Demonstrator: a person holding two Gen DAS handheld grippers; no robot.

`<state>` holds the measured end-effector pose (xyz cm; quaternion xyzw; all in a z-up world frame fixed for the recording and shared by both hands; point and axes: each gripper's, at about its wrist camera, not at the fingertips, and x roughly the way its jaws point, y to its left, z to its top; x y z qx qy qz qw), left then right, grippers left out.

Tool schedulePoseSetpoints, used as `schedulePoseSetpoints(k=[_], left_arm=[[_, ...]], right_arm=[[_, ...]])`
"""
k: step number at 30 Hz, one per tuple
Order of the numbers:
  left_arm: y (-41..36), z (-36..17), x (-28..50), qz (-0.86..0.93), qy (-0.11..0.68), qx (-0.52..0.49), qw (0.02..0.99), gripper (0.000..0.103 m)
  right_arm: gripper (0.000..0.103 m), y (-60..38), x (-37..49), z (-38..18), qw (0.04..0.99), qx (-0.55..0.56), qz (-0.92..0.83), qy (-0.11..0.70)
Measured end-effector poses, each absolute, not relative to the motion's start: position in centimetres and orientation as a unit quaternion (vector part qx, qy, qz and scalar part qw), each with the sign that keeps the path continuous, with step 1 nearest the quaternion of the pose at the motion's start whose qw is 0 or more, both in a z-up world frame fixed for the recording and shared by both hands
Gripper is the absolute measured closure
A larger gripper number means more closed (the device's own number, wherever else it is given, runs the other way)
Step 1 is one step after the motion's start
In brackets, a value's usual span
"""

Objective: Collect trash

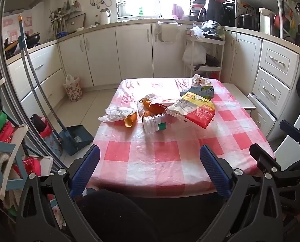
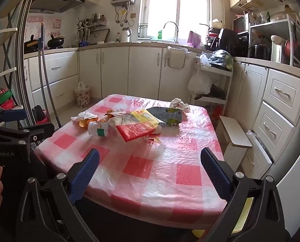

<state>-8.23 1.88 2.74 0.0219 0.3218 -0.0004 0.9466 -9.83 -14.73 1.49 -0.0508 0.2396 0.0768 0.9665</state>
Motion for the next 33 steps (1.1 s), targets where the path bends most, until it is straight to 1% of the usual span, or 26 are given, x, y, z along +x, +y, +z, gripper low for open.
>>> schedulePoseSetpoints(k=[5, 11, 17, 18, 24, 25, 28, 33], left_arm=[[1.7, 2.6, -8.1, 0.000, 0.322, 0.024, 0.946, 0.007], [1.6, 2.5, -8.2, 0.003, 0.319, 0.026, 0.947, 0.007], [1.4, 2.5, -8.3, 0.003, 0.316, 0.027, 0.949, 0.007], [1.3, 2.5, -8.3, 0.003, 0.314, 0.029, 0.949, 0.007], [0.3, 2.4, -8.2, 0.003, 0.309, 0.042, 0.950, 0.007], [0.1, 2.3, -8.2, 0.003, 0.309, 0.045, 0.950, 0.007], [-0.4, 2.2, -8.0, 0.002, 0.310, 0.050, 0.949, 0.007], [-1.2, 2.0, -7.7, -0.001, 0.312, 0.055, 0.949, 0.007]], right_arm=[[0.007, -14.7, -9.7, 1.4, 0.965, -0.049, 0.068, 0.248], [0.007, -15.7, -8.5, 1.4, 0.957, -0.023, 0.053, 0.285], [0.007, -15.4, -8.8, 1.6, 0.958, -0.022, 0.039, 0.284], [0.007, -15.7, -8.7, 1.6, 0.961, 0.000, 0.040, 0.274], [0.007, -16.9, -7.7, 1.1, 0.954, 0.016, 0.020, 0.299], [0.007, -16.6, -7.6, 0.9, 0.945, -0.005, 0.012, 0.328], [0.007, -16.9, -7.4, 0.8, 0.939, -0.014, 0.001, 0.345], [0.007, -17.3, -7.3, 0.8, 0.938, -0.022, -0.011, 0.346]])
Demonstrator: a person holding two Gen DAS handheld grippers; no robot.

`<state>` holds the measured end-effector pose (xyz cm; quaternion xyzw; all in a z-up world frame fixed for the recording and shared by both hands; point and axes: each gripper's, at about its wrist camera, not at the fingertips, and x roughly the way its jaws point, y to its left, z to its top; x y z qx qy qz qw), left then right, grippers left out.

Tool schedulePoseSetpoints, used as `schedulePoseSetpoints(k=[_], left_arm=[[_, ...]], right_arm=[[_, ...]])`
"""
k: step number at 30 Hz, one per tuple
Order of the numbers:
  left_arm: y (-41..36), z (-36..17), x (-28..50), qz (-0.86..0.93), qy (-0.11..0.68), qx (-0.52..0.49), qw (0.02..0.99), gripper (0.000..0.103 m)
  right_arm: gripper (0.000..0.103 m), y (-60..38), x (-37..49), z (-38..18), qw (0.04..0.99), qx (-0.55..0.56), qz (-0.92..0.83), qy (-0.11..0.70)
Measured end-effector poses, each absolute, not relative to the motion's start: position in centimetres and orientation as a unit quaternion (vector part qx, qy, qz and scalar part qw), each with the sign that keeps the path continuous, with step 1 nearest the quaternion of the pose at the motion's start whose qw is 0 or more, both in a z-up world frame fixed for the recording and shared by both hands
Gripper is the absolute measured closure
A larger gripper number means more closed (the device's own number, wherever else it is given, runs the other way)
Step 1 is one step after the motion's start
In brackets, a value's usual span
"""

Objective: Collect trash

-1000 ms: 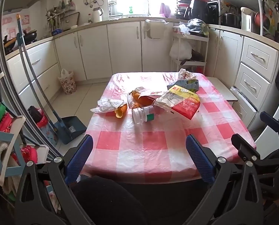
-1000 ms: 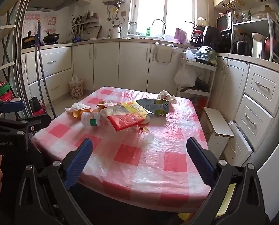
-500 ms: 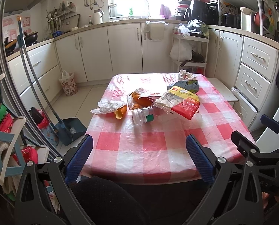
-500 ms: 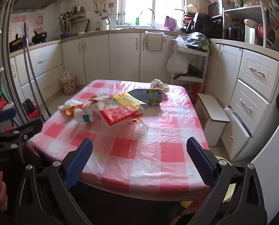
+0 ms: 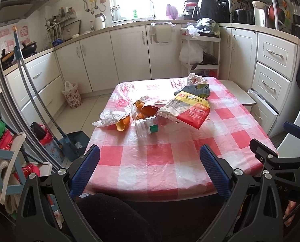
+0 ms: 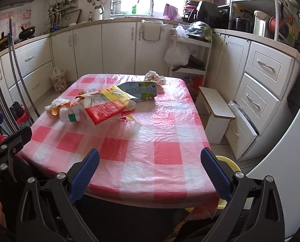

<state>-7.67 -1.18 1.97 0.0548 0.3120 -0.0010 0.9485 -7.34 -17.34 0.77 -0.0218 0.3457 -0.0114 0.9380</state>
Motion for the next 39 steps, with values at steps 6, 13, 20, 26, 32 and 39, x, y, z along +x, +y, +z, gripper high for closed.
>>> schedulePoseSetpoints(k=[6, 13, 20, 26, 32, 39], left_arm=[[-1.9, 1.7, -7.4, -0.003, 0.314, 0.064, 0.947, 0.007], [-2.4, 1.5, -7.3, -0.003, 0.315, 0.073, 0.946, 0.007], [-2.5, 1.4, -7.4, -0.002, 0.315, 0.074, 0.946, 0.007], [-2.5, 1.4, -7.3, -0.002, 0.315, 0.076, 0.946, 0.007], [-2.1, 1.7, -7.4, 0.001, 0.313, 0.079, 0.946, 0.007], [-0.9, 2.0, -6.7, 0.001, 0.322, 0.074, 0.944, 0.007]], right_arm=[[0.007, -17.7, -7.3, 0.9, 0.937, -0.026, -0.013, 0.347], [0.007, -18.1, -7.3, 1.1, 0.938, -0.017, -0.008, 0.347], [0.007, -18.3, -7.3, 1.1, 0.938, -0.014, -0.005, 0.346], [0.007, -18.2, -7.3, 1.0, 0.937, -0.016, -0.003, 0.350], [0.007, -18.2, -7.2, 0.8, 0.935, -0.016, 0.003, 0.355], [0.007, -18.3, -7.0, 0.3, 0.931, -0.026, 0.013, 0.364]])
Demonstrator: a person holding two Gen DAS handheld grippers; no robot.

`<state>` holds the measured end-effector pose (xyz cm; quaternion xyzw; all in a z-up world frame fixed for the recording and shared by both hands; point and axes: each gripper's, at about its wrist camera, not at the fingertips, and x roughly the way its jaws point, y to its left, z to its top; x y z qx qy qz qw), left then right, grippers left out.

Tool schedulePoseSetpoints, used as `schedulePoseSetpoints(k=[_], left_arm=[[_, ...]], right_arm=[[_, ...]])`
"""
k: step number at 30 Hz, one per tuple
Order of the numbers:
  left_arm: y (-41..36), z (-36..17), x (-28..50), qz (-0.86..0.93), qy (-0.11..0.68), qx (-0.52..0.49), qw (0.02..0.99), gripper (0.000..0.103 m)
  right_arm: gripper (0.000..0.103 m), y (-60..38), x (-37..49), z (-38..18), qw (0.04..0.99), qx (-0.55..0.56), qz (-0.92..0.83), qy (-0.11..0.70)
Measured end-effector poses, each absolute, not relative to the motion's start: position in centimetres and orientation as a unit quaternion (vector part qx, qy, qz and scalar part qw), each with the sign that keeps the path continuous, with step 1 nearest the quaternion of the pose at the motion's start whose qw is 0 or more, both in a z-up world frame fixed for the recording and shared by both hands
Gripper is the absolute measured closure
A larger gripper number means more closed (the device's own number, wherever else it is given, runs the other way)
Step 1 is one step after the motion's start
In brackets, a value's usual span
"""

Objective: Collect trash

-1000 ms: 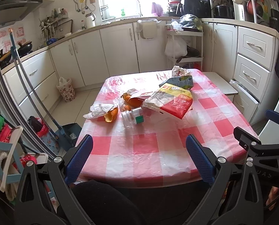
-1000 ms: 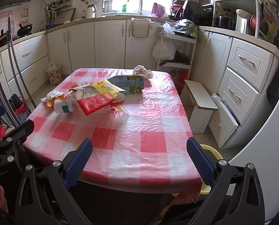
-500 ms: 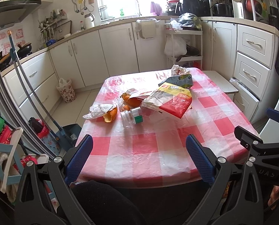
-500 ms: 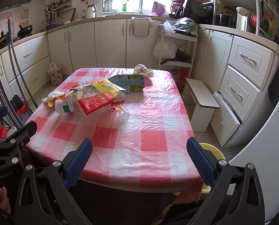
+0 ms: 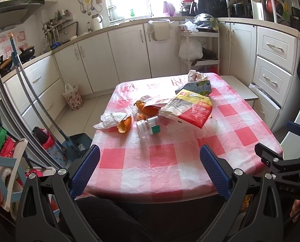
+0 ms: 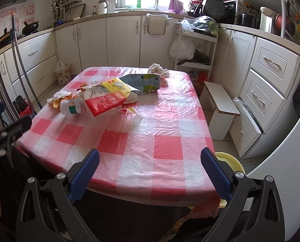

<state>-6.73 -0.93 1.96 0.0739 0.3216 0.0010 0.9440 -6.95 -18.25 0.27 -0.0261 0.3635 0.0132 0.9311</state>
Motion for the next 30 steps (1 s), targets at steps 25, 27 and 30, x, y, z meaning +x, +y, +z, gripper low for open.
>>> schedulePoseSetpoints(k=[25, 27, 30], left_arm=[[-2.4, 0.4, 4.7, -0.131, 0.381, 0.192, 0.895, 0.007], [-3.7, 0.4, 4.8, -0.155, 0.369, 0.197, 0.895, 0.007], [-7.2, -1.0, 3.4, -0.165, 0.316, 0.308, 0.882, 0.007]], right_arm=[[0.007, -17.1, -4.5, -1.8, 0.916, -0.024, 0.059, 0.396], [0.007, -17.0, -4.3, -2.1, 0.914, -0.027, 0.060, 0.401], [0.007, -17.1, -4.2, -2.3, 0.913, -0.030, 0.058, 0.403]])
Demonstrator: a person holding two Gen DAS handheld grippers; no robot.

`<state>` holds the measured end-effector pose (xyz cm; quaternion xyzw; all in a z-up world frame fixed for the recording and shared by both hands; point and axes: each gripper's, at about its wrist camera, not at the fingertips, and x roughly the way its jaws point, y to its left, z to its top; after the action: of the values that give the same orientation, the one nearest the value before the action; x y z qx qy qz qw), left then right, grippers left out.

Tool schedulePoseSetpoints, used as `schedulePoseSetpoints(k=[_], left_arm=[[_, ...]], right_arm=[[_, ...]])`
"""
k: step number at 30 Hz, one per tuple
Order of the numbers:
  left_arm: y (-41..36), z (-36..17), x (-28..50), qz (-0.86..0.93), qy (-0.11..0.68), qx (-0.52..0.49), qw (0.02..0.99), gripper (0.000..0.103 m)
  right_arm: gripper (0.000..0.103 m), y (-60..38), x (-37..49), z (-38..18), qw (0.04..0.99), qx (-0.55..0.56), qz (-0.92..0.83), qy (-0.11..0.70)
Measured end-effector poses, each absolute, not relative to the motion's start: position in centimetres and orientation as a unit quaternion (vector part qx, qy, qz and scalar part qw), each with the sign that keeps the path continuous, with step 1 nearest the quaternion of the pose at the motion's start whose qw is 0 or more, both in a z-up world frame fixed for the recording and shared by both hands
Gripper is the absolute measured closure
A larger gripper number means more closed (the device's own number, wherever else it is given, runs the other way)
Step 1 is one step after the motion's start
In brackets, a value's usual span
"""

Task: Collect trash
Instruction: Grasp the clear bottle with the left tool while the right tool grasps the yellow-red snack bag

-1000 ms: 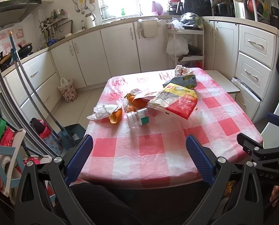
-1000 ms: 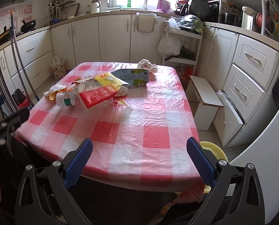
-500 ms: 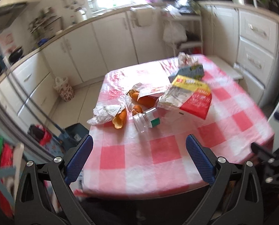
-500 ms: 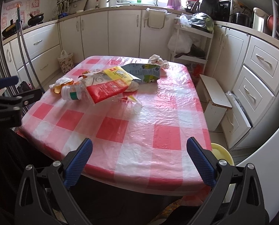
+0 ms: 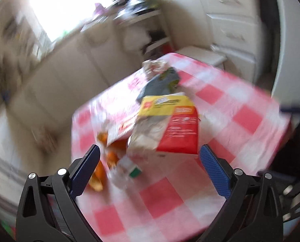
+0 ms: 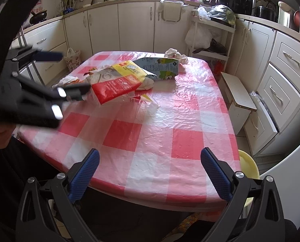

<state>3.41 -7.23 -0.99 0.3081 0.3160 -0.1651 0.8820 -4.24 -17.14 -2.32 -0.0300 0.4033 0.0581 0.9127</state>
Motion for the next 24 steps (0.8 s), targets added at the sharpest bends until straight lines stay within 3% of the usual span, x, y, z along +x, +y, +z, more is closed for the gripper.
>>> schedulePoseSetpoints(k=[4, 8, 12, 24], left_arm=[[-9.9, -4.4, 2.6, -0.135, 0.262, 0.445, 0.846, 0.007], [-11.1, -6.8, 2.6, -0.118, 0.222, 0.516, 0.819, 0.008], [-11.7, -8.0, 2.4, -0.120, 0.193, 0.547, 0.805, 0.015], [-12.3, -10.0, 1.3, -0.124, 0.127, 0.604, 0.777, 0.017]], right_arm=[[0.007, -18.1, -3.9, -2.7, 0.911, -0.026, 0.048, 0.409], [0.007, -19.2, -3.6, -3.0, 0.908, -0.012, 0.040, 0.417], [0.007, -19.8, -2.9, -3.4, 0.905, -0.001, 0.038, 0.423], [0.007, -20.9, -1.8, -4.2, 0.899, 0.003, 0.031, 0.437]])
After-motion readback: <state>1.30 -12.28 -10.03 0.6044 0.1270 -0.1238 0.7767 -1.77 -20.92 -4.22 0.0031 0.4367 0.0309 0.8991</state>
